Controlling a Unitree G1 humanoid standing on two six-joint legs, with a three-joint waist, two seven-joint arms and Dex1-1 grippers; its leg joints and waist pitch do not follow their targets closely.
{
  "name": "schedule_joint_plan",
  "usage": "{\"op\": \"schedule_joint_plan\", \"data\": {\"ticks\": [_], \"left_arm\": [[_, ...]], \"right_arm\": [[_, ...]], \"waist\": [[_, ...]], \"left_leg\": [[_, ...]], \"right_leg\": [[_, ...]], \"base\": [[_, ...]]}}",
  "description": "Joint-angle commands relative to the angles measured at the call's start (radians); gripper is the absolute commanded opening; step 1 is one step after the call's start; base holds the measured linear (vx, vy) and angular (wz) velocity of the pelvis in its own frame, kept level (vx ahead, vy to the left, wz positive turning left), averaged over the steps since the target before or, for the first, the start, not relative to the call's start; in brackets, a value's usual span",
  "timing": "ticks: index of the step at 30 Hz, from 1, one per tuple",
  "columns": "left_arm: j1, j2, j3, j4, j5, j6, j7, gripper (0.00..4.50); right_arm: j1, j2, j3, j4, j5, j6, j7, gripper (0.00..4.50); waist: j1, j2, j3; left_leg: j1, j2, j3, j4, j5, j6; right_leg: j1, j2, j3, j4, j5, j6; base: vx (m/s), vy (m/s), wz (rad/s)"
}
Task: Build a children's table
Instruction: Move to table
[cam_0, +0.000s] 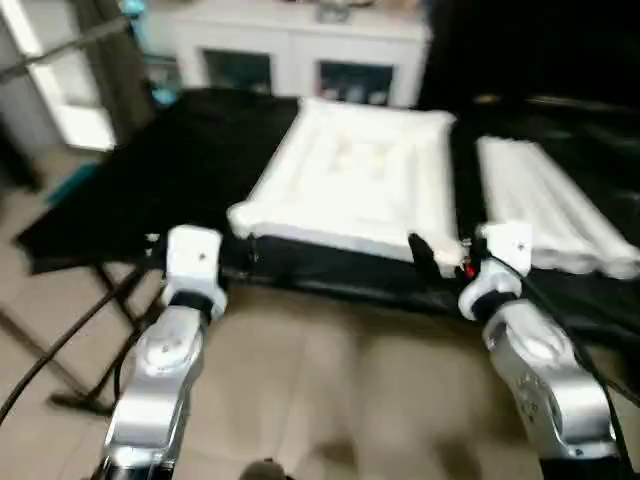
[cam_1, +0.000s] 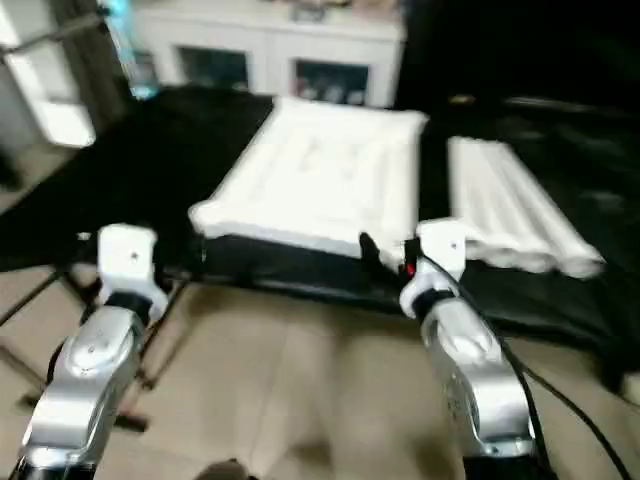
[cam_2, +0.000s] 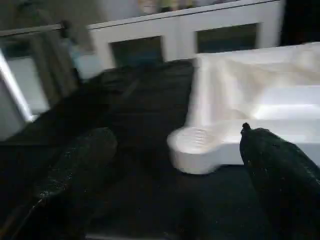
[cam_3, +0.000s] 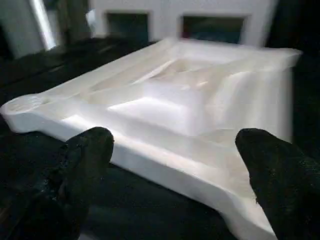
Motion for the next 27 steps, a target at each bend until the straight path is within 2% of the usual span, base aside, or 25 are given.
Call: {"op": "schedule_joint_plan", "data": {"ticks": [1,2,3,4,5,6,7,9,10,11,12,13,14,16,17,18,19,20,21,22,23,24,25,26,27], "left_arm": [[-0.012,-0.004,-0.014,0.008,0.003,0.007,-0.009,4.5],[-0.015,-0.002,-0.014,0.011,0.001,0.007,-0.009,4.5],[-0.015,-0.003,-0.013,0.012,0.0,0.006,-0.011,4.5],[-0.017,-0.004,-0.012,0.014,0.0,0.004,-0.014,4.5],[-0.018,-0.005,-0.015,0.016,0.001,0.0,-0.018,4.5],[-0.018,-0.006,-0.015,0.016,-0.002,0.0,-0.02,4.5],[-0.018,-0.008,-0.017,0.015,-0.008,0.001,-0.026,4.5],[-0.017,-0.008,-0.022,0.014,-0.008,0.002,-0.032,4.5],[-0.01,-0.007,-0.028,0.019,-0.012,0.004,-0.043,4.5],[-0.006,-0.007,-0.03,0.022,-0.013,0.002,-0.046,4.5],[-0.003,-0.007,-0.031,0.024,-0.013,0.001,-0.048,4.5],[-0.003,-0.007,-0.031,0.024,-0.013,0.001,-0.048,4.5],[0.002,-0.011,-0.028,0.032,-0.015,0.0,-0.05,4.5],[0.002,-0.015,-0.026,0.036,-0.014,0.0,-0.051,4.5],[0.001,-0.015,-0.027,0.037,-0.012,0.002,-0.05,4.5],[-0.001,-0.015,-0.029,0.039,-0.01,0.005,-0.048,4.5],[-0.003,-0.014,-0.031,0.042,-0.005,0.01,-0.045,4.5],[-0.013,-0.008,-0.037,0.053,0.012,0.023,-0.032,4.5],[-0.013,-0.008,-0.037,0.053,0.012,0.023,-0.032,4.5],[-0.018,-0.005,-0.036,0.057,0.017,0.034,-0.027,4.5],[-0.023,-0.005,-0.034,0.06,0.023,0.037,-0.026,4.5],[-0.025,-0.006,-0.028,0.055,0.022,0.035,-0.031,4.5],[-0.024,-0.006,-0.025,0.05,0.021,0.036,-0.034,4.5],[-0.02,-0.005,-0.022,0.041,0.019,0.036,-0.037,4.5],[-0.017,-0.004,-0.02,0.034,0.016,0.037,-0.039,4.5]], "right_arm": [[0.007,-0.013,-0.023,-0.006,-0.003,0.0,-0.003,4.46],[0.004,-0.012,-0.022,-0.005,-0.006,0.0,0.001,4.46],[0.003,-0.012,-0.022,-0.004,-0.007,-0.001,0.001,4.46],[0.001,-0.013,-0.022,-0.004,-0.008,-0.002,0.002,4.46],[-0.002,-0.014,-0.024,-0.004,-0.011,-0.004,0.002,4.46],[-0.002,-0.014,-0.025,-0.004,-0.013,-0.005,0.002,4.46],[0.001,-0.014,-0.029,-0.01,-0.014,-0.008,-0.001,4.46],[0.004,-0.012,-0.036,-0.018,-0.017,-0.015,-0.007,4.46],[0.015,-0.008,-0.048,-0.036,-0.01,0.001,-0.014,4.46],[0.021,-0.006,-0.055,-0.045,-0.003,0.007,-0.017,4.46],[0.024,-0.003,-0.059,-0.051,0.001,0.01,-0.019,4.46],[0.024,-0.003,-0.059,-0.051,0.001,0.01,-0.019,4.46],[0.036,-0.012,-0.058,-0.063,-0.013,0.014,-0.023,4.46],[0.042,-0.019,-0.055,-0.068,-0.027,0.014,-0.028,4.46],[0.043,-0.019,-0.057,-0.067,-0.026,0.015,-0.028,4.46],[0.043,-0.019,-0.058,-0.067,-0.026,0.016,-0.027,4.46],[0.042,-0.018,-0.059,-0.067,-0.027,0.016,-0.024,4.46],[0.035,-0.013,-0.058,-0.06,-0.031,0.018,-0.02,4.46],[0.035,-0.013,-0.058,-0.06,-0.031,0.018,-0.02,4.46],[0.027,-0.011,-0.052,-0.05,-0.037,0.018,-0.017,4.46],[0.02,-0.013,-0.045,-0.042,-0.042,0.017,-0.014,4.46],[0.014,-0.012,-0.04,-0.036,-0.039,0.017,-0.013,4.46],[0.013,-0.01,-0.039,-0.034,-0.033,0.018,-0.011,4.46],[0.013,-0.006,-0.036,-0.036,-0.025,0.021,-0.003,4.46],[0.014,-0.007,-0.028,-0.039,-0.029,0.021,0.003,4.46]], "waist": [[-0.07,0.015,-0.099],[-0.066,0.005,-0.094],[-0.07,-0.001,-0.083],[-0.076,-0.014,-0.075],[-0.06,-0.086,-0.058],[-0.042,-0.074,-0.057],[-0.041,-0.076,-0.057],[-0.047,-0.049,-0.048],[-0.068,-0.014,-0.048],[-0.082,0.005,-0.045],[-0.125,0.016,-0.036],[-0.119,0.011,-0.052],[-0.132,0.004,-0.054],[-0.134,-0.018,-0.045],[-0.114,-0.045,-0.054],[-0.071,-0.072,-0.085],[-0.053,-0.055,-0.098],[-0.07,-0.057,-0.09],[-0.076,-0.053,-0.087],[-0.094,0.002,-0.089],[-0.104,0.021,-0.08],[-0.128,0.036,-0.094],[-0.134,0.022,-0.09],[-0.128,0.017,-0.09],[-0.111,0.001,-0.086]], "left_leg": [[0.177,0.207,-0.168,-0.08,0.224,0.495],[0.141,0.178,-0.138,-0.08,0.323,0.548],[0.094,0.122,-0.074,-0.086,0.31,0.521],[0.066,0.076,-0.032,-0.077,0.235,0.469],[-0.014,-0.046,0.036,-0.031,-0.107,0.252],[-0.022,-0.046,0.02,0.022,-0.136,0.197],[-0.055,-0.019,-0.009,0.064,-0.059,0.1],[-0.065,0.008,-0.022,0.036,0.012,0.047],[0.0,0.026,0.002,-0.045,-0.005,0.003],[0.046,0.055,0.011,-0.094,-0.103,-0.045],[0.104,0.133,-0.026,-0.153,-0.329,-0.101],[0.144,0.156,-0.025,-0.159,-0.383,-0.098],[0.169,0.162,0.017,-0.164,-0.318,-0.097],[0.154,0.115,0.075,-0.15,-0.281,-0.08],[0.082,-0.001,0.13,-0.091,-0.245,-0.093],[-0.058,-0.011,0.041,0.031,-0.098,0.045],[-0.066,0.005,0.019,0.057,-0.04,0.043],[-0.114,0.004,-0.008,0.06,0.069,0.028],[-0.118,0.007,-0.014,0.041,0.126,0.019],[-0.091,0.024,-0.012,-0.068,0.328,0.043],[-0.088,0.046,-0.027,-0.083,0.326,0.077],[-0.012,0.123,-0.08,-0.075,0.289,0.172],[0.014,0.155,-0.097,-0.057,0.369,0.266],[0.0,0.145,-0.087,-0.05,0.397,0.28],[-0.042,0.096,-0.041,-0.035,0.414,0.251]], "right_leg": [[-0.158,-0.053,0.001,0.043,0.005,0.064],[-0.187,-0.059,0.008,0.056,0.069,0.136],[-0.188,-0.05,0.01,0.023,0.168,0.117],[-0.166,-0.049,0.017,-0.036,0.245,0.079],[-0.027,-0.12,0.109,-0.194,0.002,0.063],[-0.001,-0.195,0.162,-0.23,-0.182,0.004],[0.038,-0.212,0.16,-0.232,-0.399,-0.09],[0.03,-0.195,0.133,-0.232,-0.386,-0.173],[-0.019,-0.108,0.101,-0.233,-0.368,-0.169],[-0.063,-0.046,0.08,-0.209,-0.317,-0.122],[-0.12,-0.014,0.036,-0.12,-0.17,-0.071],[-0.13,-0.032,0.025,-0.094,-0.087,-0.084],[-0.15,-0.056,0.004,-0.072,0.138,-0.102],[-0.133,-0.065,0.016,-0.109,0.178,-0.146],[-0.027,-0.054,0.099,-0.152,0.169,-0.229],[0.118,-0.199,0.178,-0.187,0.225,-0.244],[0.114,-0.238,0.196,-0.193,0.296,-0.29],[0.103,-0.188,0.157,-0.159,0.518,-0.321],[0.088,-0.166,0.128,-0.147,0.618,-0.323],[0.027,-0.068,0.023,-0.124,0.555,-0.236],[0.0,-0.032,0.006,-0.11,0.463,-0.177],[-0.046,-0.032,-0.007,-0.082,0.276,-0.094],[-0.085,-0.072,0.016,-0.087,0.262,-0.084],[-0.078,-0.085,0.022,-0.095,0.3,-0.095],[-0.05,-0.109,0.038,-0.115,0.424,-0.124]], "base": [[0.116,-0.014,-0.04],[0.092,-0.018,-0.15],[0.092,-0.018,-0.15],[0.091,-0.03,-0.02],[0.074,-0.053,0.04],[0.074,-0.053,0.04],[0.086,-0.063,-0.01],[0.088,-0.031,-0.07],[0.069,-0.005,-0.03],[0.059,0.035,-0.32],[0.059,0.035,-0.32],[0.089,0.045,-0.44],[0.125,0.02,-0.4],[0.127,0.018,-0.49],[0.149,0.002,-0.55],[0.149,0.002,-0.55],[0.14,0.008,-0.2],[0.105,0.002,-0.01],[0.105,0.002,-0.01],[0.056,-0.016,-0.13],[0.022,-0.013,-0.21],[0.022,-0.013,-0.21],[0.0,0.0,0.0],[0.0,0.0,0.0],[0.0,0.0,0.0]]}}
